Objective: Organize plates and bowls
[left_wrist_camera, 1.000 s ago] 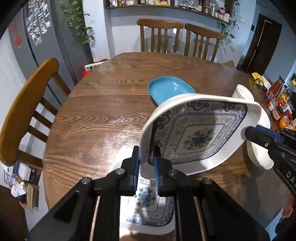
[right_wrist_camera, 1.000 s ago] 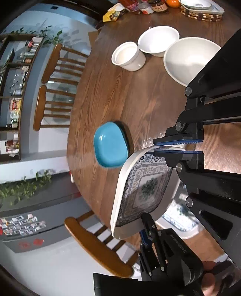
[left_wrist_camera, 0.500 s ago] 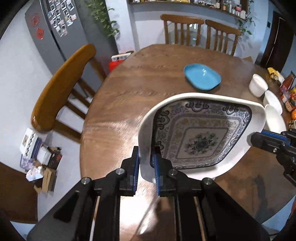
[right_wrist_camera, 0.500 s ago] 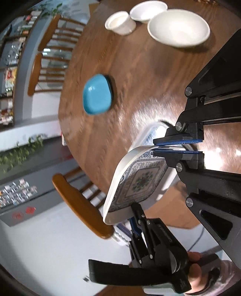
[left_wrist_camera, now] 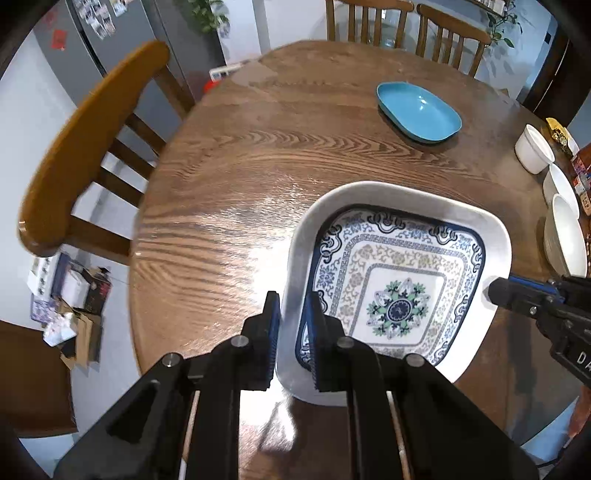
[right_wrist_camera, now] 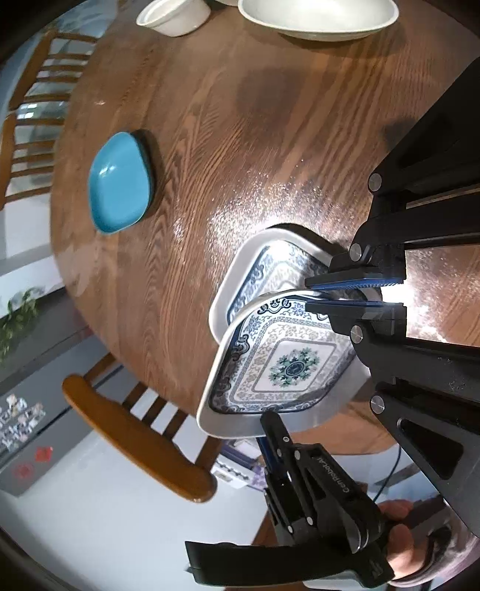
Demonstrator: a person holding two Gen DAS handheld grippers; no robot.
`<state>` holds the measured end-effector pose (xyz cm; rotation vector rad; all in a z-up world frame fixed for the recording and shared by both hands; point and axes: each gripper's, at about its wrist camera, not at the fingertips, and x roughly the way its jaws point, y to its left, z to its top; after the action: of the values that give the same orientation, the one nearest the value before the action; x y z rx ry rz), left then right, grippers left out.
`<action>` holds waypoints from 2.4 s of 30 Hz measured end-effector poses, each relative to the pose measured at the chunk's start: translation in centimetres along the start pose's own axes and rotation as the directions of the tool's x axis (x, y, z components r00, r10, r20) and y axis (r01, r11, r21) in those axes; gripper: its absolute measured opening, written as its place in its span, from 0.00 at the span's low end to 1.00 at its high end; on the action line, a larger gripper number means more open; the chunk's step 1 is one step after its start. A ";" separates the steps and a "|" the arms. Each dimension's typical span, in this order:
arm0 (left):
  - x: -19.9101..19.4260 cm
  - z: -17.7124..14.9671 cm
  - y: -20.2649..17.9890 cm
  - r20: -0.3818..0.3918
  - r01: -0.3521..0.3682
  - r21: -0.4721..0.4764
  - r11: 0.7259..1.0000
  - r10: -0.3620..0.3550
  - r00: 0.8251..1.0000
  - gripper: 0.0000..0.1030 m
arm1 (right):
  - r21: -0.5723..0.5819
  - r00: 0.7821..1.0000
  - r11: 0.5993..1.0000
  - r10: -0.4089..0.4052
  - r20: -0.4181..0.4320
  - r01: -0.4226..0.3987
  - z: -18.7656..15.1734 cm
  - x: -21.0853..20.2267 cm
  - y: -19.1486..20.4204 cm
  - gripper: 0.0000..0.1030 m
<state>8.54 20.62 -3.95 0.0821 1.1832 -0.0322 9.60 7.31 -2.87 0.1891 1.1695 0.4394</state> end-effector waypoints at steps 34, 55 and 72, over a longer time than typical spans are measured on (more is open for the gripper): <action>4.2 1.7 -1.3 -0.109 -0.001 0.025 1.000 0.004 0.994 0.18 | 0.108 0.994 0.992 -0.057 -0.094 0.067 0.1 4.0 -2.3 0.09; -3.9 1.0 -4.8 0.134 0.035 0.006 0.999 -0.036 0.990 0.86 | 0.110 0.976 0.985 -0.149 0.159 0.133 -1.6 -7.1 -6.7 0.45; -8.7 2.1 -12.5 0.274 0.073 0.072 0.995 -0.091 0.957 0.97 | 0.123 0.923 0.968 -0.245 0.296 0.218 -2.2 -14.8 -8.9 0.46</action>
<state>6.38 7.87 4.33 0.0794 0.9044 -0.1488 4.99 -7.20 5.50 0.1859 0.8881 0.1405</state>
